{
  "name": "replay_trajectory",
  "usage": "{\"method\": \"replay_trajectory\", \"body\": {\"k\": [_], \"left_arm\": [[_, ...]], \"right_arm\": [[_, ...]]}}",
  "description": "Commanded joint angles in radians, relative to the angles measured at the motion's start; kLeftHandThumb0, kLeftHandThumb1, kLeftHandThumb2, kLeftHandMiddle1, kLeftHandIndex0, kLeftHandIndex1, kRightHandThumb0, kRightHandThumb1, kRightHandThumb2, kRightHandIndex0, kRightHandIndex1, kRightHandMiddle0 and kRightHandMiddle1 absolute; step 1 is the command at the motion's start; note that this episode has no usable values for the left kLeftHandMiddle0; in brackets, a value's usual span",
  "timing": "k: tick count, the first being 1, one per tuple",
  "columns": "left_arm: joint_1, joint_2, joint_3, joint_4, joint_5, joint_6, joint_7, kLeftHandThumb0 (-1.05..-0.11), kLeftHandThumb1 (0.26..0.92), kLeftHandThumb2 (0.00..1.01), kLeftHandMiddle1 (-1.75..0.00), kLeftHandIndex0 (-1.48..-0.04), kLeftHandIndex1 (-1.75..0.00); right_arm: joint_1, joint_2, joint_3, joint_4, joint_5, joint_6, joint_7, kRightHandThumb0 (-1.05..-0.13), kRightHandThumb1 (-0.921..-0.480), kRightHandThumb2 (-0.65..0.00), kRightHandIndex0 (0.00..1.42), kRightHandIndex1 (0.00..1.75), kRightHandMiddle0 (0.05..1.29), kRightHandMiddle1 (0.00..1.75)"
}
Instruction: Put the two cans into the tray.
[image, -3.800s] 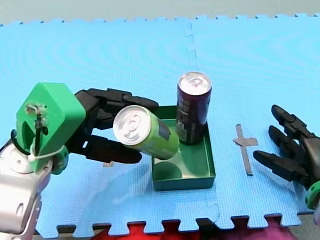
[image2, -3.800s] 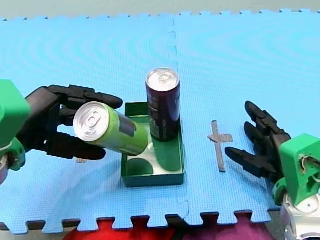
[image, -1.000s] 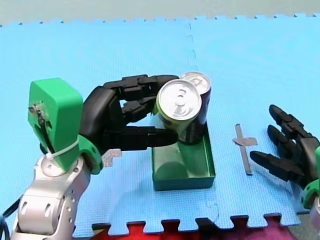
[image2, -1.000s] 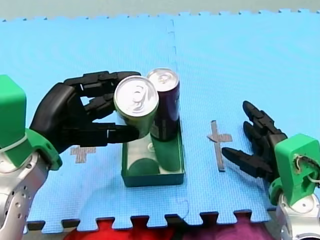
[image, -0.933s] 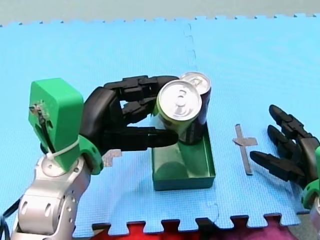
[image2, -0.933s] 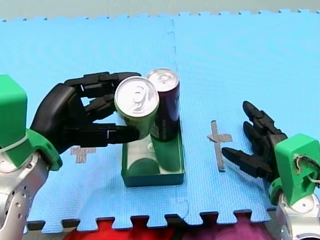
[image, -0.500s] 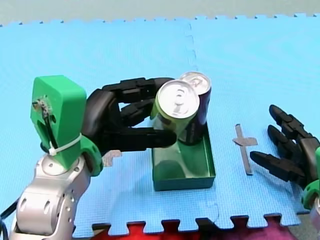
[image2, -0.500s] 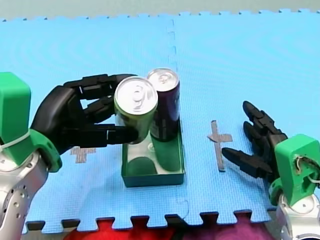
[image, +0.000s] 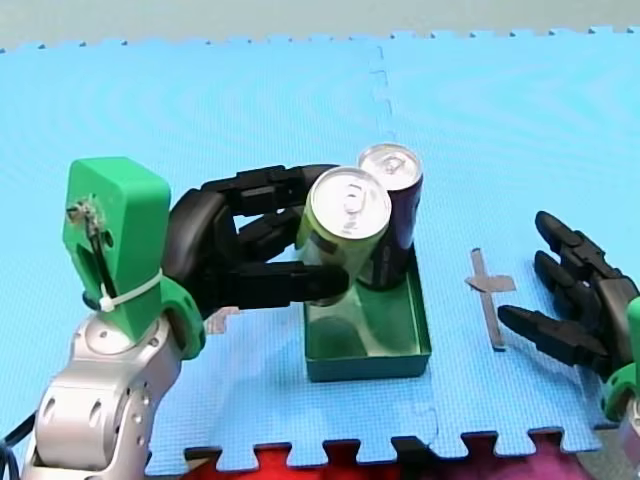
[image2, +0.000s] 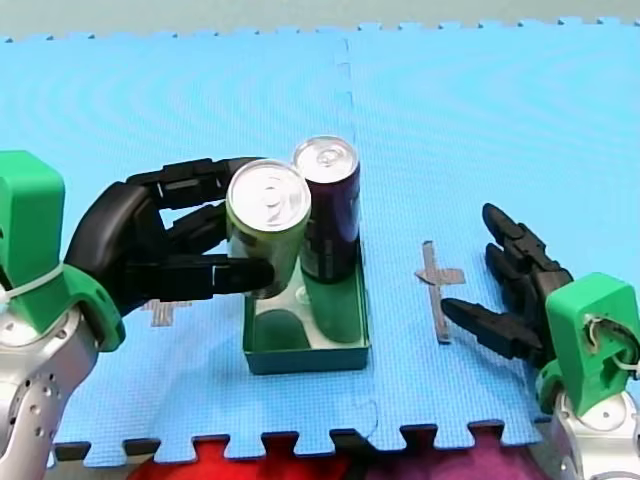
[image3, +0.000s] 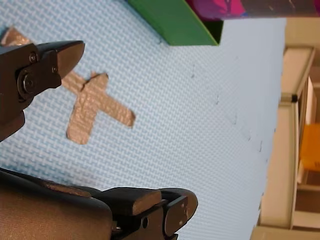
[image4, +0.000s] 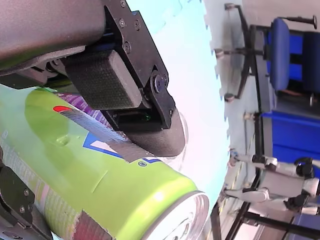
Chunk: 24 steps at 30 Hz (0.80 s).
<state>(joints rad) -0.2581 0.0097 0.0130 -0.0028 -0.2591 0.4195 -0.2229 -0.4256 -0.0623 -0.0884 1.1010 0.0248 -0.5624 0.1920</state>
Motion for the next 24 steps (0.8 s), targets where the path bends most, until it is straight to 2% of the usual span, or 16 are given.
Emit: {"method": "replay_trajectory", "body": {"k": [1,8,17,24], "left_arm": [[-0.002,-0.002,0.003,-0.006,-0.008,-0.004,-0.001,-0.423,0.740,0.00,-0.01,-1.33,0.00],[0.003,-0.011,0.001,-0.005,-0.013,-0.016,-0.009,-0.425,0.743,0.00,-0.01,-1.33,0.00],[0.049,-0.054,-0.026,-0.037,-0.027,-0.037,-0.014,-0.431,0.749,0.00,-0.02,-1.34,0.00],[0.067,-0.054,-0.034,-0.076,-0.033,-0.021,-0.013,-0.436,0.755,0.00,-0.02,-1.34,0.00]], "right_arm": [[0.012,0.003,0.005,-0.001,-0.004,0.016,0.004,-0.821,-0.743,-0.001,0.33,0.00,0.28,0.00],[0.018,0.006,0.008,-0.016,-0.004,0.026,0.003,-0.826,-0.748,-0.002,0.33,0.00,0.28,0.00],[0.022,0.011,0.009,-0.032,0.002,0.048,0.005,-0.839,-0.752,-0.002,0.33,0.00,0.28,0.00],[0.031,0.015,0.012,-0.052,0.006,0.059,0.005,-0.843,-0.756,-0.002,0.32,0.00,0.28,0.00]]}}
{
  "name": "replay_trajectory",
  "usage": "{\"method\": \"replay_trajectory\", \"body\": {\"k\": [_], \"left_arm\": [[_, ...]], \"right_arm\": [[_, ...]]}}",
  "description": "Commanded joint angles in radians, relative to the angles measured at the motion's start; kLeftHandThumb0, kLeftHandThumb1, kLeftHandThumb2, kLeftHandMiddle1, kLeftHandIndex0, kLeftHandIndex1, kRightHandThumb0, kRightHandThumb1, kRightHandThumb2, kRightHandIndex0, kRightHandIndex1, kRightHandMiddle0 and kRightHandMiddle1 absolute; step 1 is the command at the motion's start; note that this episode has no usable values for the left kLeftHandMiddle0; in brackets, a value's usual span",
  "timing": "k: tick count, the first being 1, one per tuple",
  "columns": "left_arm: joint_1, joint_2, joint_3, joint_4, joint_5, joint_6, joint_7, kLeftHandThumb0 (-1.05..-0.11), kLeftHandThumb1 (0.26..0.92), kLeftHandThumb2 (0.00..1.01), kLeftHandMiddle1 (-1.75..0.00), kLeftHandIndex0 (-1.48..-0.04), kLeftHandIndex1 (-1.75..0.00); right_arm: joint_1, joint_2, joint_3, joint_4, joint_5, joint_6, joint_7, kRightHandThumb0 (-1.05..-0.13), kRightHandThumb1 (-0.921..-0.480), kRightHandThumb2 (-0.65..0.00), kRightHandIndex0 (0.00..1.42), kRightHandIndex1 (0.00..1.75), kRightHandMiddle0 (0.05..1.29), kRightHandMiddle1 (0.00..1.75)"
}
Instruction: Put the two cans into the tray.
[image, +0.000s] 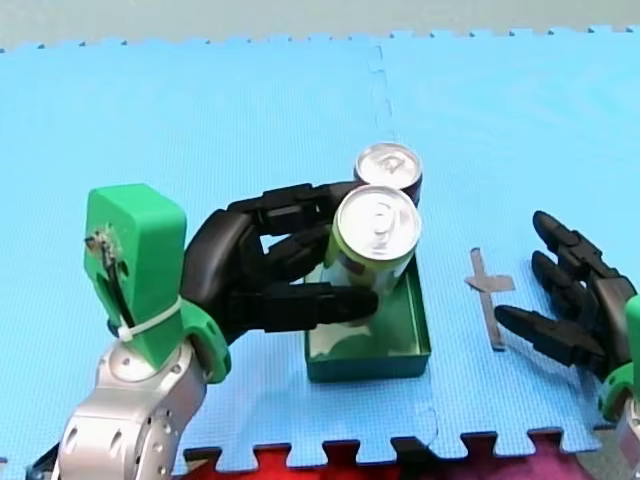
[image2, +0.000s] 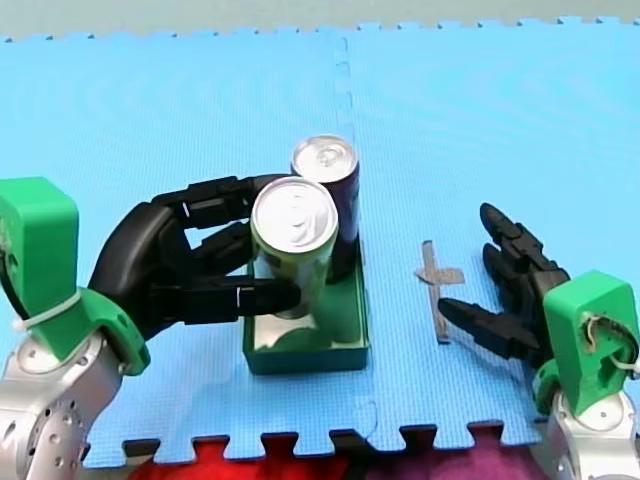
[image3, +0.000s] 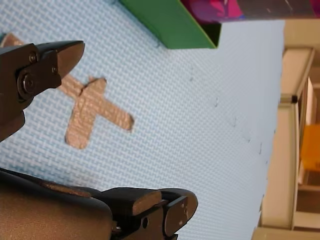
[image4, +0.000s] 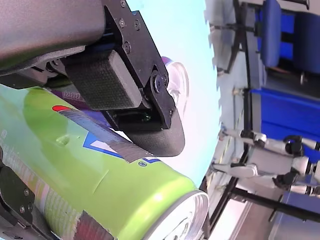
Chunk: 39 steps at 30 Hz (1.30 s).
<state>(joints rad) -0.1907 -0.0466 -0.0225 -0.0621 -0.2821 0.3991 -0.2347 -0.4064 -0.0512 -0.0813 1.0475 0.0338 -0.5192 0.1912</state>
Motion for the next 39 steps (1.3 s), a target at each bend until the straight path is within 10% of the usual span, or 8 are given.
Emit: {"method": "replay_trajectory", "body": {"k": [1,39], "left_arm": [[0.001,0.003,0.001,-0.022,-0.011,0.003,0.000,-0.436,0.756,0.00,-0.02,-1.34,0.00],[0.004,0.016,0.018,0.053,-0.012,-0.007,-0.006,-0.441,0.760,0.00,-0.01,-1.34,0.00]], "right_arm": [[0.013,0.004,0.006,-0.001,-0.004,0.017,0.006,-0.843,-0.756,-0.001,0.32,0.00,0.28,0.00],[0.036,0.002,0.012,-0.027,-0.005,0.011,0.001,-0.826,-0.750,0.000,0.33,0.00,0.28,0.00]]}}
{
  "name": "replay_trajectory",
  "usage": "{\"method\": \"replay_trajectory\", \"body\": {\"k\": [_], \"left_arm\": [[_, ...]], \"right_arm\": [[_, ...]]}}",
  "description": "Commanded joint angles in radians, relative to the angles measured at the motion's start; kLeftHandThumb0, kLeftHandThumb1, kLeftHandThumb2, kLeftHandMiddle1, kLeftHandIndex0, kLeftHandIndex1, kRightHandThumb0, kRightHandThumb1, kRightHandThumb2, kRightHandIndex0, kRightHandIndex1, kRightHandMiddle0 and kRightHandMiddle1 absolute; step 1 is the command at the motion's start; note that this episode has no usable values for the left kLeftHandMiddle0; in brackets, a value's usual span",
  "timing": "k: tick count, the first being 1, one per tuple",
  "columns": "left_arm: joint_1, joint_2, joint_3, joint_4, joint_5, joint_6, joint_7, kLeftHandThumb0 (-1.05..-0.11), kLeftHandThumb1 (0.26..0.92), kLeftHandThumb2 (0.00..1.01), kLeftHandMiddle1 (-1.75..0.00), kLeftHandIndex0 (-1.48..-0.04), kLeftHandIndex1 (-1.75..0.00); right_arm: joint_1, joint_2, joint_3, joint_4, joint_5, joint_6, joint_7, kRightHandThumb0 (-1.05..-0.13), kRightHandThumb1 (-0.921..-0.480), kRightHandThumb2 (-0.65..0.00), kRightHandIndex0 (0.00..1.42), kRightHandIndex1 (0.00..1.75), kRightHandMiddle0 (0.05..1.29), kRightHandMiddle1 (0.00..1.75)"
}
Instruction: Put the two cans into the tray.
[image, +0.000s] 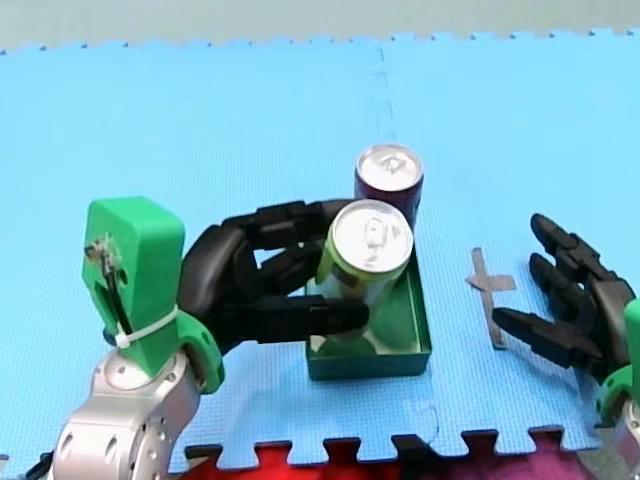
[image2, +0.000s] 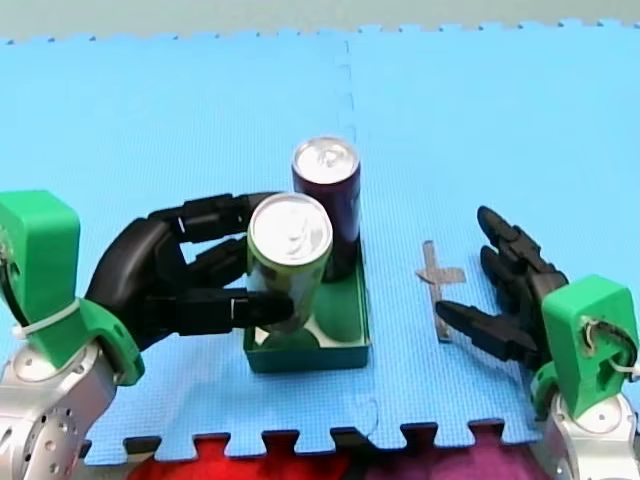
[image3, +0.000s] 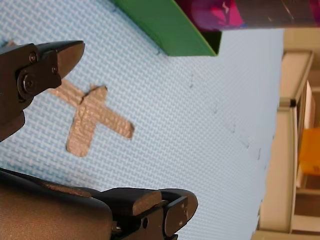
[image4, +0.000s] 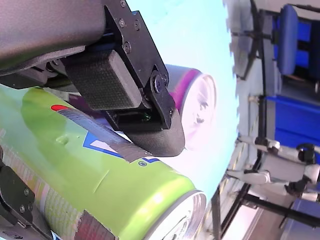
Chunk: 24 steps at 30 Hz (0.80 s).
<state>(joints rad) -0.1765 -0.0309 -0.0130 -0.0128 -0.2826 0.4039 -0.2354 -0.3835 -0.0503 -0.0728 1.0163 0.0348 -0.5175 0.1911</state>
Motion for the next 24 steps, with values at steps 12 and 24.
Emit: {"method": "replay_trajectory", "body": {"k": [12,24], "left_arm": [[-0.017,-0.002,0.024,0.019,-0.029,0.006,-0.006,-0.424,0.758,0.00,-0.01,-1.33,0.00],[-0.022,-0.009,0.034,0.023,-0.042,0.029,0.003,-0.409,0.753,0.00,-0.01,-1.33,0.00]], "right_arm": [[0.017,0.006,0.007,-0.002,-0.005,0.011,-0.003,-0.840,-0.750,0.000,0.33,0.00,0.28,0.00],[0.011,0.010,0.006,0.021,-0.004,-0.002,0.001,-0.845,-0.750,0.000,0.33,0.00,0.29,0.00]]}}
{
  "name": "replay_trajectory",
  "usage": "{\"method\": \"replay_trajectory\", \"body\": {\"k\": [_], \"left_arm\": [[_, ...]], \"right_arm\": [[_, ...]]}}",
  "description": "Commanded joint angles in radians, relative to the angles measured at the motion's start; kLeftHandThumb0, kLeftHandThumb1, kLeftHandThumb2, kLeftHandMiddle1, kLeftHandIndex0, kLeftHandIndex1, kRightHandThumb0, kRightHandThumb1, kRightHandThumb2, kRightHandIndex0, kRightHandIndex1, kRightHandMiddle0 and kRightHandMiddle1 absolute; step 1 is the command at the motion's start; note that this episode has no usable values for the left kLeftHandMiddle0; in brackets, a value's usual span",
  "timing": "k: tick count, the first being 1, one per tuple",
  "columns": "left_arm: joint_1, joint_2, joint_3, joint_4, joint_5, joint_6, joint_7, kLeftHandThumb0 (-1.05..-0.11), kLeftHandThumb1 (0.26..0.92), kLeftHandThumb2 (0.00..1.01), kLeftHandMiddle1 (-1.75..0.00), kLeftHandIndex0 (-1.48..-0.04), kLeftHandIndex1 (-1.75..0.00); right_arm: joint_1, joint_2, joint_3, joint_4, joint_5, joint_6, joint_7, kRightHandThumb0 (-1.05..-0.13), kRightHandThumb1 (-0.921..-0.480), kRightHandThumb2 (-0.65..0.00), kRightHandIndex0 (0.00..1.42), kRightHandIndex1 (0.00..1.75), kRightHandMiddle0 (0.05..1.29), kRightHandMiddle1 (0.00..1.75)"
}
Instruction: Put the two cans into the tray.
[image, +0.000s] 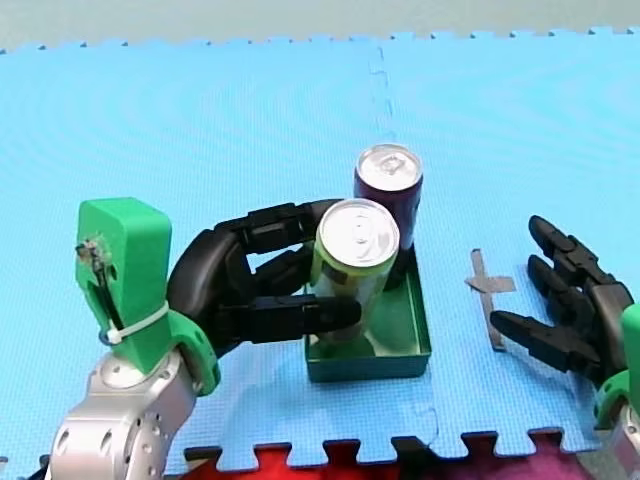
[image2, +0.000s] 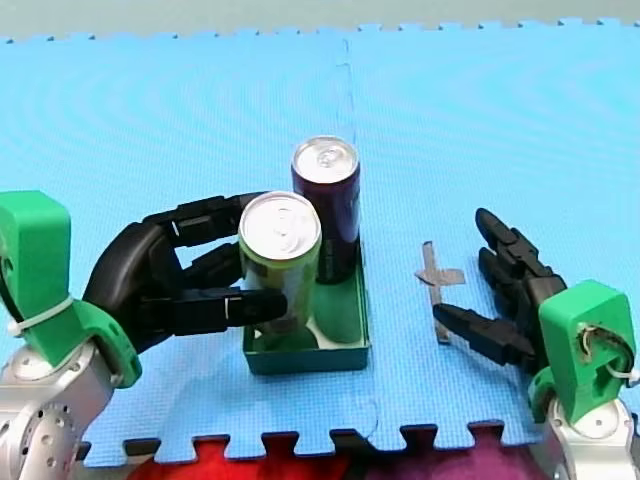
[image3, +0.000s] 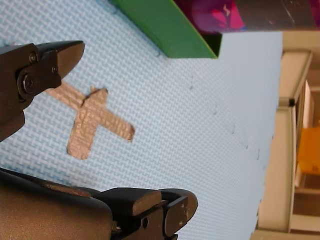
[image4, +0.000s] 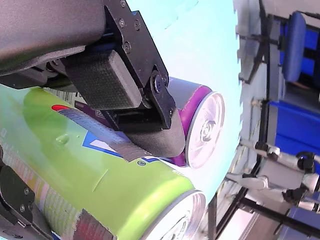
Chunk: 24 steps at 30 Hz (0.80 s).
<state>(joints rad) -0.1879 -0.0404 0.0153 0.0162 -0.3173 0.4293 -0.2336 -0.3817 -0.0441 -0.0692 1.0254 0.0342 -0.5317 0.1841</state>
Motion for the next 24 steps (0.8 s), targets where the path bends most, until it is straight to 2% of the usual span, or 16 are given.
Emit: {"method": "replay_trajectory", "body": {"k": [1,10,16,24], "left_arm": [[-0.011,0.001,0.006,-0.009,-0.010,0.008,0.002,-0.409,0.753,0.00,-0.01,-1.33,0.00],[-0.016,0.011,0.001,-0.010,-0.003,0.017,-0.001,-0.405,0.750,0.00,-0.01,-1.32,0.00],[-0.013,0.009,-0.012,0.006,0.014,0.012,0.006,-0.404,0.750,0.00,-0.01,-1.32,0.00],[-0.017,0.011,-0.008,0.029,0.019,0.006,0.001,-0.401,0.750,0.00,-0.01,-1.32,0.00]], "right_arm": [[0.009,0.004,0.003,0.012,-0.003,0.011,0.008,-0.846,-0.750,0.000,0.33,0.00,0.29,0.00],[0.002,0.011,-0.002,0.031,0.003,0.006,0.010,-0.860,-0.751,0.000,0.32,0.00,0.29,0.00],[-0.002,0.012,-0.007,0.047,0.007,-0.006,0.015,-0.866,-0.750,0.000,0.32,0.00,0.29,0.00],[-0.002,0.014,-0.007,0.050,0.007,-0.014,0.019,-0.869,-0.748,0.000,0.32,0.00,0.29,0.00]]}}
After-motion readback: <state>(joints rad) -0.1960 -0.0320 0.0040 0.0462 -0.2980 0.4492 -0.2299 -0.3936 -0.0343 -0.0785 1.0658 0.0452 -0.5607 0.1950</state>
